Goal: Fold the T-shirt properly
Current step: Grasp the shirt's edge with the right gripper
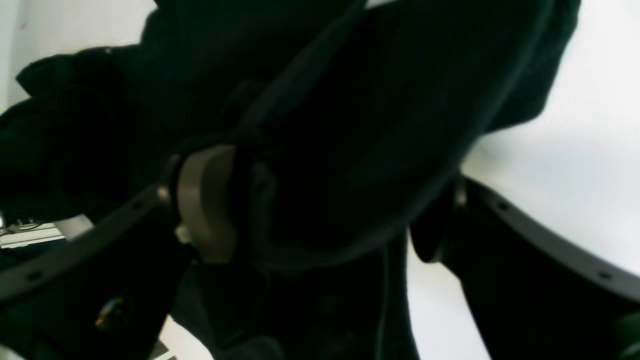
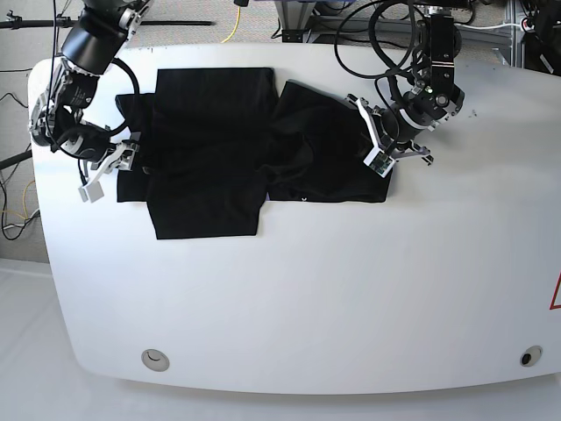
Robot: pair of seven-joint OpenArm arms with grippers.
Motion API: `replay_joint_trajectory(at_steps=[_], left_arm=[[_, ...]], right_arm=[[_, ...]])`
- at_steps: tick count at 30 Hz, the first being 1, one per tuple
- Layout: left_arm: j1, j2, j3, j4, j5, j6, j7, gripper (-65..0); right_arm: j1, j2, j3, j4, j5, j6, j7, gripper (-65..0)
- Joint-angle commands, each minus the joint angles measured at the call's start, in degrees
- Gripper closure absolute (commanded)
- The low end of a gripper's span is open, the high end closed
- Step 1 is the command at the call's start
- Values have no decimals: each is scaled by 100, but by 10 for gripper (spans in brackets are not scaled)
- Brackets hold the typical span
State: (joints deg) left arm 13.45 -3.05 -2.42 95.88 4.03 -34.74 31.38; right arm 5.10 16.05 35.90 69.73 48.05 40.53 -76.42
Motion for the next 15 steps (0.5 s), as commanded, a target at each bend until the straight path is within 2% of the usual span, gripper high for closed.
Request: replay_joint_trajectory(at_steps=[1,4,6,9,12,15], left_arm=[[22,-16,0,17,225,32,269,0],[22,-16,0,17,225,32,269,0],[22,-16,0,17,225,32,269,0],[31,-16,0,17,225,32,269,0],[31,-16,0,17,225,32,269,0],[31,-16,0,17,217,32,269,0]], right_arm=[[-49,43,-25,-6,-379,-53,-358,-476],[-49,-1,-25,2,-379,-53,-358,-455],[-49,-1,-25,2,-388,-53,-358,-396],[-22,-1,-25,38,-405,-53,-358,-222],[-22,-1,-34,161,-414,-53,-358,-3],[-22,-10,-34,336,-414,-53,-358,-1]])
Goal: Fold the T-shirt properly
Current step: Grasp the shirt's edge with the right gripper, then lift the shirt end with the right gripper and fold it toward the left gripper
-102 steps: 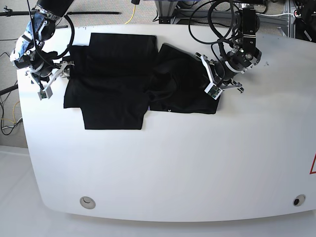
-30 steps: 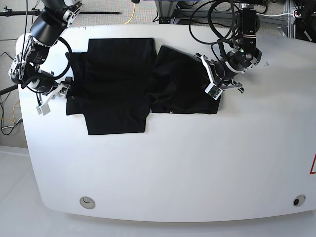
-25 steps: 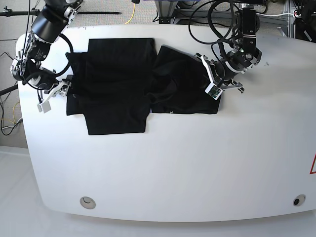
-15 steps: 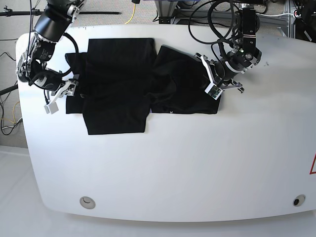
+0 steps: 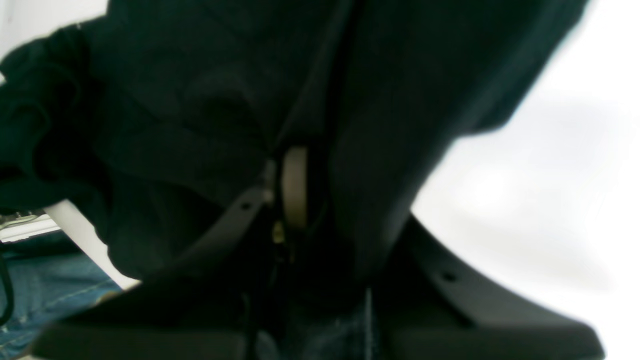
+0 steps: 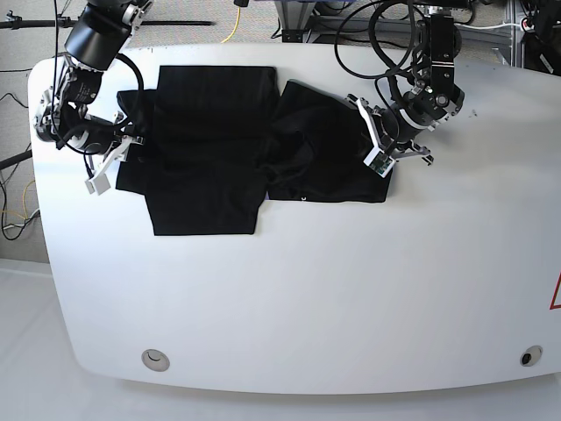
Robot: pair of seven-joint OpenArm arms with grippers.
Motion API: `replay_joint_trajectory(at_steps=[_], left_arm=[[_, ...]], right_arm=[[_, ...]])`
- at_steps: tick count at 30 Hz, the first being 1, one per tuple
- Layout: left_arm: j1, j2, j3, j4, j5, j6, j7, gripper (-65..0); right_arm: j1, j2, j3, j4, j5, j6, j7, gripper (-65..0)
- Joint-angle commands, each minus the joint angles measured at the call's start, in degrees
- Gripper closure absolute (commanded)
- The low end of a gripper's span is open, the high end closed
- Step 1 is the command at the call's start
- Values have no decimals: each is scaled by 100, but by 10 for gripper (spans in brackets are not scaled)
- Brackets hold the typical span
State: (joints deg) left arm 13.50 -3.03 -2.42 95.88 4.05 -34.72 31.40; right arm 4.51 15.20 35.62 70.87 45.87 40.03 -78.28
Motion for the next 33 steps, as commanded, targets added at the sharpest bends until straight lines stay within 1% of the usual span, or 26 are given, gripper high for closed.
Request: replay_joint_trajectory(at_steps=[1,4,11,20,22,25,27,33], left_arm=[[26,-18,0,17,214,30,267,0],[26,-18,0,17,214,30,267,0],[26,-9,17,17,206,30,267,0],[17,70,237,17,206,30,267,0],[17,122,290,17,206,30,267,0],[17,140,307,17,206,30,267,0],[9,149,307,17,206,30,267,0],[-141,158,492,17,206,48,267,0]], right_arm=[[37,67,-6,284,-187,-3,-172,-13],[19,67,-6,583,-178,-3,-172,0],[45,58,3,1401,-160,-3,-172,0],[98,40,3,2544,-143,-3,-172,0],[107,-74,-6,2719,-143,-3,-172,0],[89,-162,-14,3010,-143,-3,-172,0],[89,-206,-102,3194,-143,-3,-172,0],[81,-215,-682,3590,-143,-3,-172,0]])
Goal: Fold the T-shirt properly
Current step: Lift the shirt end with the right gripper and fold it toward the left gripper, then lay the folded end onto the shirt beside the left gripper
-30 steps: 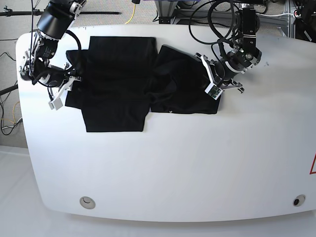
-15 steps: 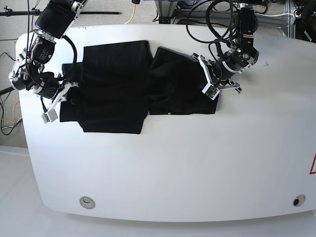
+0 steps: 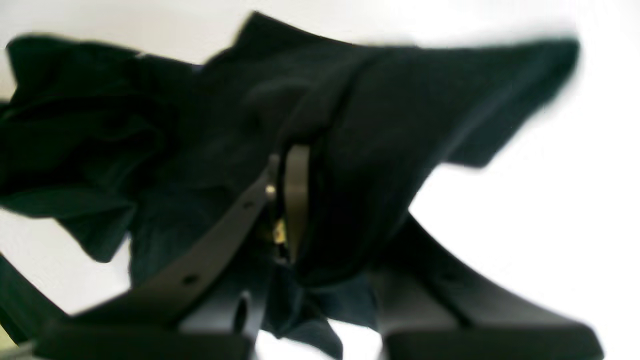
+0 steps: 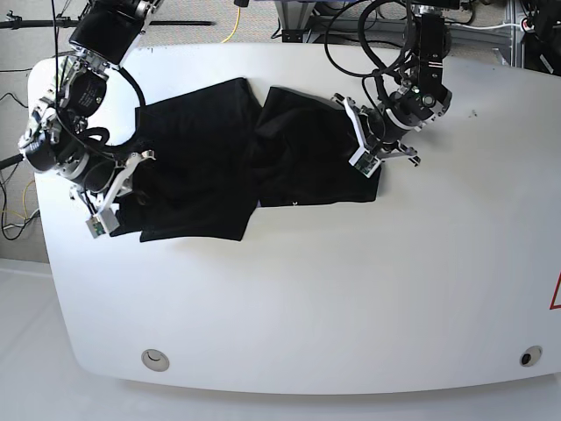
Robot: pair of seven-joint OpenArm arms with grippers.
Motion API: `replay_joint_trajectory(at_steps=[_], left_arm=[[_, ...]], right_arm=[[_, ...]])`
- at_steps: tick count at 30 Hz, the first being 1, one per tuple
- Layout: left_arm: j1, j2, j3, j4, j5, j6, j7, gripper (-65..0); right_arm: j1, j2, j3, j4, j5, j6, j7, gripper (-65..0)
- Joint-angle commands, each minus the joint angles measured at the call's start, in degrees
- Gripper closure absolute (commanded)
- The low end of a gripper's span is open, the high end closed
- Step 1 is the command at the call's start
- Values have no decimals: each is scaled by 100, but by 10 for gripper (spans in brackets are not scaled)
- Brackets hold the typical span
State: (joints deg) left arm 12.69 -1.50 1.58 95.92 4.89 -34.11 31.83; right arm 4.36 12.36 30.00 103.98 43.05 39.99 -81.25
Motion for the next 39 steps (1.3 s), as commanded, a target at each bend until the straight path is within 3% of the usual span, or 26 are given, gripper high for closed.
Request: replay_joint_trajectory(at_steps=[1,11,20,33,39], left_arm=[[-78,5,110,12,122,-13,223,0],[-122,207,233,12,140,-13,223,0],[-262,356,233,-23,140,-13,223,0],[-376,479,312,-31,131,-5,223,0],[-394,479,523,-40,131,-5,223,0]], right_arm=[[96,61,-209,358,139,1,125,0],[87,-265,-921,718,139,1,125,0],[96,-309,-1492,727,166,1,125,0],[219,-309,-1712,727,1546,1,125,0],[254,-467,-1941,718,1678,1,125,0]])
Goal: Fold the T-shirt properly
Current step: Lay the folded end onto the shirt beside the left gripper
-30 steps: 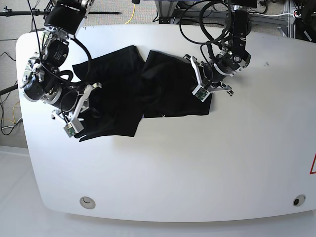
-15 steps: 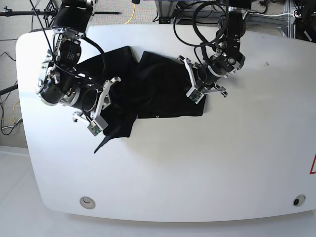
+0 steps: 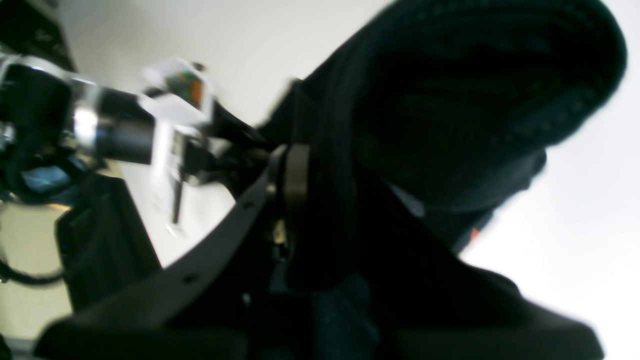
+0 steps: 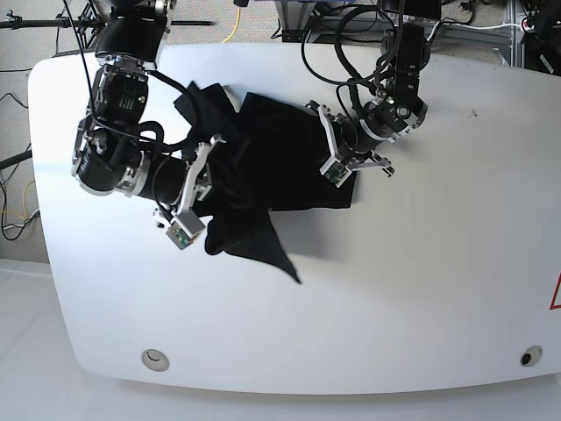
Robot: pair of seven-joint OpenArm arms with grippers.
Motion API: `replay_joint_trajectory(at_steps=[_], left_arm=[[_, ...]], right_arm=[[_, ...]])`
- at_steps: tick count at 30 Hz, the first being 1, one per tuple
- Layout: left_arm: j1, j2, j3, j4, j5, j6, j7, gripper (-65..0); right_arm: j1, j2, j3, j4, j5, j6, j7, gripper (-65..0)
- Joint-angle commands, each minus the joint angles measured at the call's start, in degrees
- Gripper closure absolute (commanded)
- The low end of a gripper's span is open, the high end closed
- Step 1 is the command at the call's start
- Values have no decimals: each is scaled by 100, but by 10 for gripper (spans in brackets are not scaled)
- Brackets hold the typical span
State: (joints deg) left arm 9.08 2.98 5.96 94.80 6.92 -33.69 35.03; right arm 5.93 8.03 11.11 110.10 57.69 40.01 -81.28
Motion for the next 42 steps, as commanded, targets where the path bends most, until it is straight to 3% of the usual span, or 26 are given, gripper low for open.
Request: replay_joint_trajectory(at_steps=[1,11,27,42], left_arm=[[-42,31,112,71,-72,-46,-96,0],[-60,163,297,71,-63,-46,-96,0],[-42,190,314,98,-63,-46,-96,0],[-60,190,288,124,-81,-46,-96,0]], right_arm=[[97,-52,-96,97,204,-1,128,0],[53,-307,-509,80,125,-1,128,0],[-202,-403,-1362,62,-1334,-1,167,0],[-255,-386,-1626,-544,-2020,-1,571,0]])
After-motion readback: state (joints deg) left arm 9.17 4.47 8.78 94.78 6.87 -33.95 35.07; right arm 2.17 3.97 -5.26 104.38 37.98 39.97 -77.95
